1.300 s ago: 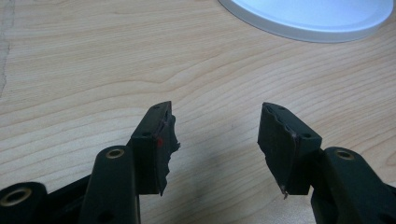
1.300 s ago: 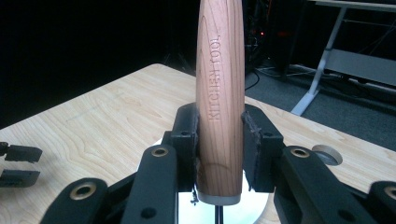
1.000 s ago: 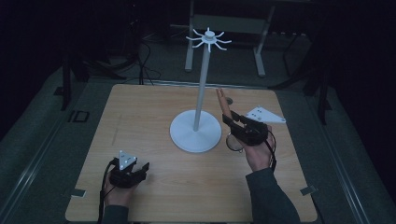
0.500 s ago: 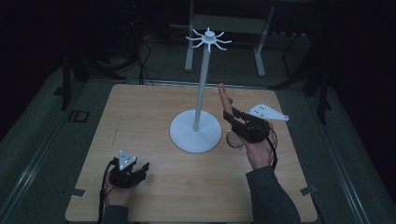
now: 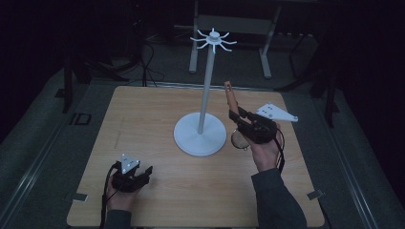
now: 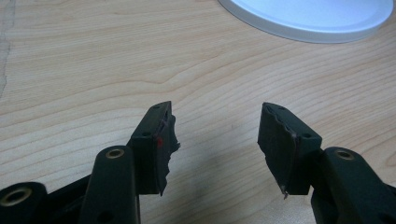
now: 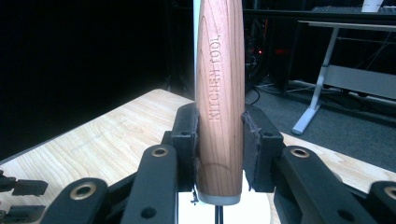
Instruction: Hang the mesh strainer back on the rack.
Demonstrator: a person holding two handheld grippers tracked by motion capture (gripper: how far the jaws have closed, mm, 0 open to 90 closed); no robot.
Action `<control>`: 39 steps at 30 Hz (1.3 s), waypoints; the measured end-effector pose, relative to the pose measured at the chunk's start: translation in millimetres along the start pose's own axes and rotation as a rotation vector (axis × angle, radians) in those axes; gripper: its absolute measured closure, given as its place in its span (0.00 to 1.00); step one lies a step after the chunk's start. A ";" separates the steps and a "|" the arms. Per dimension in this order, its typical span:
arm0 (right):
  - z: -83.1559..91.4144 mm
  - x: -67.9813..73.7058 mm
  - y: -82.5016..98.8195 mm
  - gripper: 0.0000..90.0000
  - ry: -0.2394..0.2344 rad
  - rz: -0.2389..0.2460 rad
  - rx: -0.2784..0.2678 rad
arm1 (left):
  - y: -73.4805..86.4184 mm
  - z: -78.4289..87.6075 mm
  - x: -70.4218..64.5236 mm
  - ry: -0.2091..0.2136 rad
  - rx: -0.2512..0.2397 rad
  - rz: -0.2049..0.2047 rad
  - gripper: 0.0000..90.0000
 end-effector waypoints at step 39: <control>4.8 -6.6 -27.1 0.77 0.018 -0.024 -0.066 | -0.3 0.2 0.5 -0.002 -0.005 0.008 0.51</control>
Point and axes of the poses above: each handheld gripper's, and its own axes: z roughly backward along the jaws, y roughly out of its underside, x roughly to its left, the point moved 5 cm from there along -z, roughly forward along the jaws
